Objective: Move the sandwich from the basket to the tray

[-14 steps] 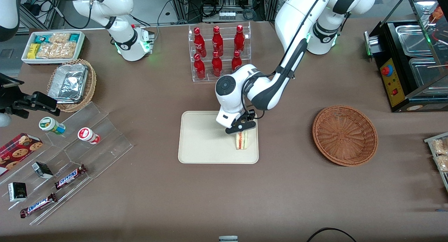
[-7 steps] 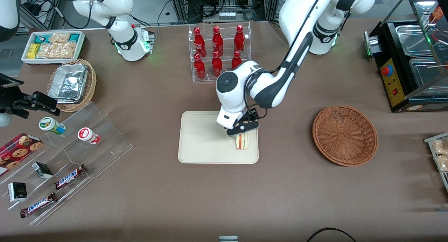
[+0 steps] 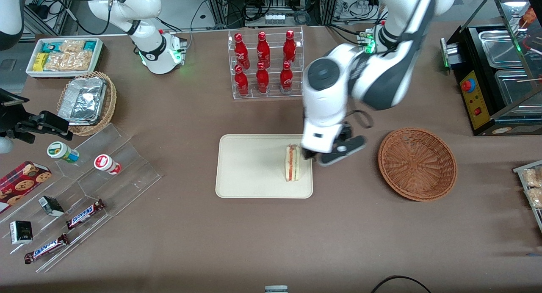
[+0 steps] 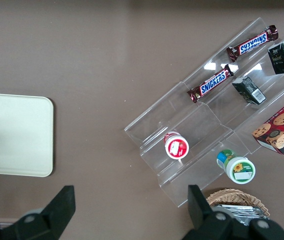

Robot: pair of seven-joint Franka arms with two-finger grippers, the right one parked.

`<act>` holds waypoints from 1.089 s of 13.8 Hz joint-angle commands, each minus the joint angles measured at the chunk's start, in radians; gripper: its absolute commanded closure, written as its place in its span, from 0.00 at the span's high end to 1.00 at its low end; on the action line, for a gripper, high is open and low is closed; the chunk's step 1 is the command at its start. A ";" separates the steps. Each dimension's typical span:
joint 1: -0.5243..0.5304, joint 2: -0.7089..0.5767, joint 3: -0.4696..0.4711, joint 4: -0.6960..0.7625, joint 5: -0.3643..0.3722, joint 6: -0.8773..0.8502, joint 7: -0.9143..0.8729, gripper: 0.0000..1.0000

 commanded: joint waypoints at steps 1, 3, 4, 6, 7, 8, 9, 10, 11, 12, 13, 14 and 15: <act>0.082 -0.089 -0.010 -0.032 -0.053 -0.062 0.099 1.00; 0.146 -0.147 -0.010 -0.035 -0.090 -0.125 0.200 1.00; 0.186 -0.175 -0.010 -0.037 -0.115 -0.150 0.254 1.00; 0.260 -0.236 -0.010 -0.041 -0.159 -0.219 0.367 1.00; 0.303 -0.268 -0.010 -0.058 -0.173 -0.250 0.430 1.00; 0.341 -0.311 -0.010 -0.095 -0.193 -0.254 0.487 1.00; 0.384 -0.356 -0.010 -0.141 -0.211 -0.250 0.540 1.00; 0.427 -0.391 -0.013 -0.172 -0.231 -0.248 0.596 1.00; 0.459 -0.414 -0.017 -0.192 -0.248 -0.251 0.645 1.00; 0.475 -0.439 -0.019 -0.216 -0.253 -0.254 0.682 1.00; 0.477 -0.480 -0.017 -0.262 -0.255 -0.251 0.716 1.00; 0.477 -0.526 -0.016 -0.320 -0.255 -0.242 0.745 1.00; 0.477 -0.564 -0.016 -0.371 -0.255 -0.222 0.753 1.00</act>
